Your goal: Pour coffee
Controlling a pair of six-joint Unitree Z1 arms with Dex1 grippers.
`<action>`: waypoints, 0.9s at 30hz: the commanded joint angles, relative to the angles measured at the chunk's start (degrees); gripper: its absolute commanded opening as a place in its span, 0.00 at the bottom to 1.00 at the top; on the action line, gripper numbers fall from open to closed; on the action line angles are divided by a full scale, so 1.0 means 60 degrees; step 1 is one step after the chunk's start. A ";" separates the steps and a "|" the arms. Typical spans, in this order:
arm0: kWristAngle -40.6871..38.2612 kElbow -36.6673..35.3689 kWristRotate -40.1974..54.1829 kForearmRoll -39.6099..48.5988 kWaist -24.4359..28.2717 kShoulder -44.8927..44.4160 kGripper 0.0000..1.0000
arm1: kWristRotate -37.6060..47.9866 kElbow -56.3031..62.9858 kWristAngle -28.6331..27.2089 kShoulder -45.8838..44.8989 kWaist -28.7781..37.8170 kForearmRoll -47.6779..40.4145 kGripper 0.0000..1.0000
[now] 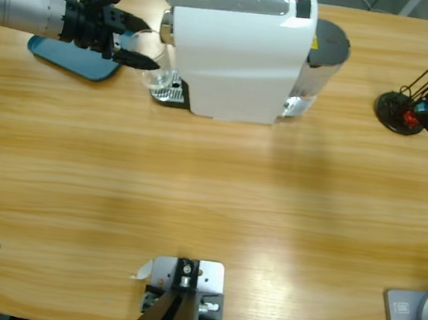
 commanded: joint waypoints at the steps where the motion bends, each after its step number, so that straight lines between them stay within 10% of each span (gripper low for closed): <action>1: -0.0223 -0.0040 -0.0022 -0.0164 -0.0482 0.0698 0.00 | 0.0104 0.0320 0.0054 0.0056 0.0094 -0.0110 1.00; 14: -0.0120 -0.0075 -0.0066 -0.0237 -0.0570 0.0918 0.00 | 0.0189 0.0344 0.0054 -0.0044 0.0094 -0.0096 1.00; 15: -0.0103 -0.0052 -0.0066 -0.0237 -0.0570 0.0918 0.34 | 0.0192 0.0349 0.0066 -0.0047 0.0100 -0.0096 1.00; 16: -0.0067 -0.0043 -0.0095 -0.0237 -0.0570 0.0918 0.90 | 0.0189 0.0361 0.0069 -0.0047 0.0097 -0.0096 1.00; 27: 0.0079 0.0429 -0.0286 -0.0237 -0.0292 0.0194 1.00 | 0.0324 0.0074 0.0043 -0.0237 0.0094 0.0004 1.00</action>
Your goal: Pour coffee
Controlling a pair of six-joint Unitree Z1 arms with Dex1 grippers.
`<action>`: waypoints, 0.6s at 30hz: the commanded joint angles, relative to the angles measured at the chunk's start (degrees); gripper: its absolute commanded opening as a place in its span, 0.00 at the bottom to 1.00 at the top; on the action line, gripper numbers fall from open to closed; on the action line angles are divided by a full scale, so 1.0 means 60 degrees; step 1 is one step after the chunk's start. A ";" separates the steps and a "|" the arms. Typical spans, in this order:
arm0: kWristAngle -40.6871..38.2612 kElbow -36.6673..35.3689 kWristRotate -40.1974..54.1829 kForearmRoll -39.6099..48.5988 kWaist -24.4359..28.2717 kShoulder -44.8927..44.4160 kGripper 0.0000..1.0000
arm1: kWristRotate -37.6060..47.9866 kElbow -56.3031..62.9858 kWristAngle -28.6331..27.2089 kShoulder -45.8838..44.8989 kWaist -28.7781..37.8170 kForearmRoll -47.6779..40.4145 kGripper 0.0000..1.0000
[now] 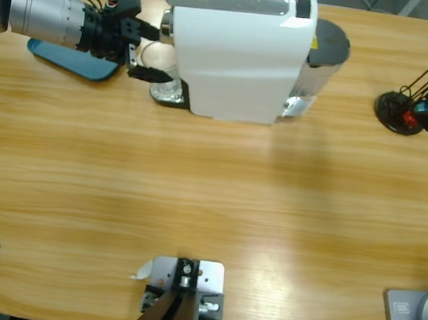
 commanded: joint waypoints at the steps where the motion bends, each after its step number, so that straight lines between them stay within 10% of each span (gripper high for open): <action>1: 0.0070 0.0526 -0.0217 -0.0074 0.0265 -0.0430 1.00 | 0.0222 -0.0045 0.0022 -0.0238 0.0094 0.0101 1.00; 13: 0.0185 0.2556 -0.2954 0.0090 0.1118 -0.4154 1.00 | 0.0372 -0.0933 -0.0564 0.0196 0.0091 0.0192 0.99; 14: 0.0246 0.2676 -0.3449 0.0163 0.1112 -0.4490 1.00 | 0.0313 -0.1147 -0.0725 0.0445 0.0079 0.0169 0.87; 17: 0.0598 0.2717 -0.4732 0.0960 0.1071 -0.5413 1.00 | 0.0152 -0.1891 -0.0004 0.1336 -0.0671 -0.0218 0.05; 18: 0.0668 0.2653 -0.4975 0.1385 0.1027 -0.5607 1.00 | 0.0067 -0.2231 0.0107 0.1673 -0.0917 -0.0227 0.00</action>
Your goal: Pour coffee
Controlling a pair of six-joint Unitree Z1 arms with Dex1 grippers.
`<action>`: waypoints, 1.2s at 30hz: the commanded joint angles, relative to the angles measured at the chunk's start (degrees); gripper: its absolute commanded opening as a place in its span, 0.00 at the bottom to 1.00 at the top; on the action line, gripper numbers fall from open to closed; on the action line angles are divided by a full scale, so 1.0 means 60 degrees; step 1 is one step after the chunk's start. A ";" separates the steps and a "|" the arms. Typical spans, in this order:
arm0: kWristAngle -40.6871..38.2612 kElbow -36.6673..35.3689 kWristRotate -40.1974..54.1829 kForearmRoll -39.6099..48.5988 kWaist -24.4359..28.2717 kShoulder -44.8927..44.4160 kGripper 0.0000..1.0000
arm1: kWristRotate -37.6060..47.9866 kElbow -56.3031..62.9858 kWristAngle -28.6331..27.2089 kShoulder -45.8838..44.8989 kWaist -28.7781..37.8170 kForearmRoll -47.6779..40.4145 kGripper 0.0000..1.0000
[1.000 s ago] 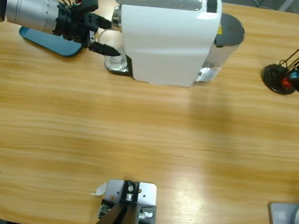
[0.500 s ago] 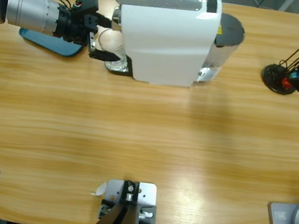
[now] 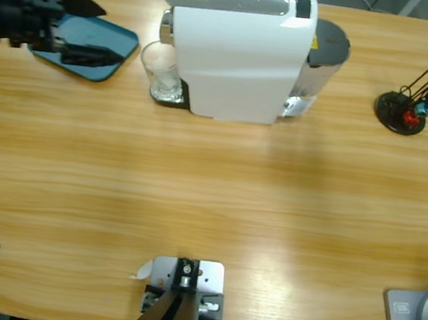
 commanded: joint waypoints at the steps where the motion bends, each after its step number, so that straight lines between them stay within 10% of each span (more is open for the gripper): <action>1: 0.0592 0.0493 -0.2591 0.2003 -0.0133 -0.2183 1.00 | -0.0266 -0.1773 0.0434 0.1948 -0.1137 -0.0295 0.00; 5: 0.0581 0.0510 -0.2588 0.2539 -0.0438 -0.2068 1.00 | -0.0922 -0.2969 0.2323 0.3369 -0.2714 -0.0066 0.00; 16: 0.0976 0.0827 -0.1938 0.2276 -0.0555 -0.1937 1.00 | -0.0741 -0.6739 0.3659 0.6861 -0.3575 0.1560 0.00; 36: 0.1046 0.0929 -0.1738 0.1924 -0.0555 -0.1632 1.00 | -0.0295 -0.6768 0.4488 0.7666 -0.3941 0.2122 0.00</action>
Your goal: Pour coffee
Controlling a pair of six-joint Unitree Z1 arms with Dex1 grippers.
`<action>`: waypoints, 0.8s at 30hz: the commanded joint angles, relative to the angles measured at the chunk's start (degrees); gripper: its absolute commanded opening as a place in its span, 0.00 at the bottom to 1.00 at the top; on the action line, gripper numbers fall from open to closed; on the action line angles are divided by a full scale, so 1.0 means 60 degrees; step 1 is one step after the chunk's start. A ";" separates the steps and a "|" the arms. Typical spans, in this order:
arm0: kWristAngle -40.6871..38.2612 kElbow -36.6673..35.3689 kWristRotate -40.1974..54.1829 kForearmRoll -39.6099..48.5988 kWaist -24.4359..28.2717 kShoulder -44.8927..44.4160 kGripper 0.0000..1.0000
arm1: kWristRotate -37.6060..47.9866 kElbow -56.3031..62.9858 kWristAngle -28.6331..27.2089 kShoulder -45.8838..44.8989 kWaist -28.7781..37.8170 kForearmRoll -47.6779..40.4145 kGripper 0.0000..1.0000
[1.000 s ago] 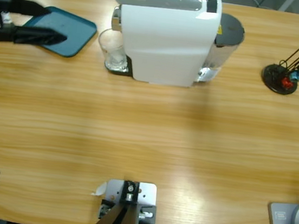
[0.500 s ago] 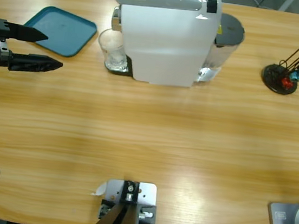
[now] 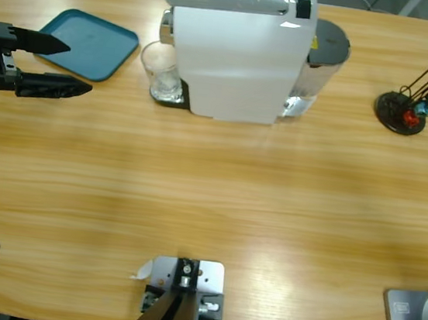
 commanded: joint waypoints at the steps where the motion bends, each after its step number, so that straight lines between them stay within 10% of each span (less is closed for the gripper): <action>1: 0.0124 0.0339 0.0179 -0.0100 -0.0109 0.0296 1.00 | 0.0023 0.0099 0.0011 0.0734 -0.0091 0.0368 0.00; 22: 0.0150 0.0435 0.0208 -0.0100 -0.0109 0.0112 1.00 | -0.0633 -0.0238 -0.0420 -0.0092 0.0003 0.0350 0.00; 24: 0.0147 0.0441 0.0208 -0.0100 -0.0109 0.0088 1.00 | -0.0762 -0.0373 -0.0516 -0.0608 0.0170 0.0353 0.97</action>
